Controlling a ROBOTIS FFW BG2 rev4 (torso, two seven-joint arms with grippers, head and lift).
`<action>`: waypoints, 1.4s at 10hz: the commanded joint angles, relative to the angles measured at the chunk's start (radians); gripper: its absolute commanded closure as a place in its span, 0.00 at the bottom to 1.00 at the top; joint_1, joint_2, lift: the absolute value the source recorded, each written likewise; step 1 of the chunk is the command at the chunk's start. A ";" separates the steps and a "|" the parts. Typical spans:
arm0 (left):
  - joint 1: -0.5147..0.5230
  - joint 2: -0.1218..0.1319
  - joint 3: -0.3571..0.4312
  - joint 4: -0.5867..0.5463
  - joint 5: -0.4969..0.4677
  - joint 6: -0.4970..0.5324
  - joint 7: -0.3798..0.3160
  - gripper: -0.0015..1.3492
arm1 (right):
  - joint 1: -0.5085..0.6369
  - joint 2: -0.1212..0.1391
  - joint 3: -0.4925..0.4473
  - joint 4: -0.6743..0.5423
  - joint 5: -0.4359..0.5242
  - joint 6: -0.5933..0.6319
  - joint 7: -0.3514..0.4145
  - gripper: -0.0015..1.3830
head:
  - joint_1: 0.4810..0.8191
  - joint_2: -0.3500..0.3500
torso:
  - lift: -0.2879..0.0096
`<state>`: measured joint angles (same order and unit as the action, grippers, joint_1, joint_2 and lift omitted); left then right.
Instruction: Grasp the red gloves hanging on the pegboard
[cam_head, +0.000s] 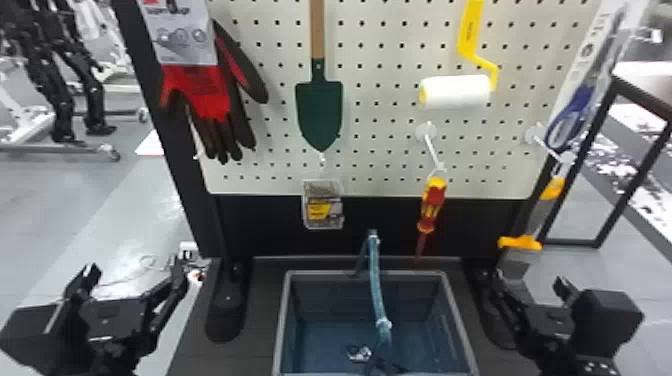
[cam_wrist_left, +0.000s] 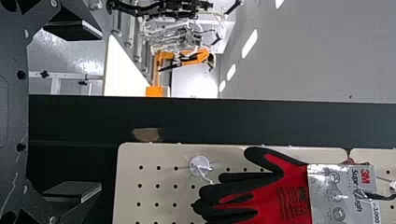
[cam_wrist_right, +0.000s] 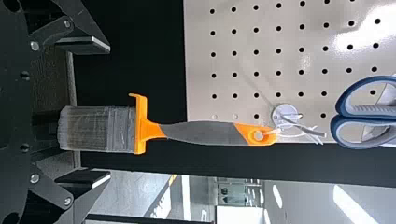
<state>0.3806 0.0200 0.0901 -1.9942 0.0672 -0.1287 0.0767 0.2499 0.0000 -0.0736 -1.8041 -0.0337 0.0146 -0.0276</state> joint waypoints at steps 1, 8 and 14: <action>-0.002 0.001 -0.003 0.000 0.006 -0.002 0.000 0.12 | 0.000 0.001 0.000 0.000 0.000 0.001 0.000 0.23 | 0.20 0.50 | 0.63; -0.009 0.005 -0.007 -0.011 0.057 0.001 0.000 0.12 | 0.002 0.001 -0.002 0.000 0.000 -0.001 -0.003 0.23 | 0.20 0.50 | 0.63; -0.258 0.063 0.171 -0.259 0.183 0.607 -0.288 0.12 | 0.000 0.001 -0.003 0.003 0.000 -0.001 -0.003 0.23 | 0.20 0.50 | 0.63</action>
<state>0.1602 0.0838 0.2330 -2.2290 0.2482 0.4098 -0.2048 0.2502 0.0000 -0.0767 -1.8022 -0.0337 0.0138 -0.0304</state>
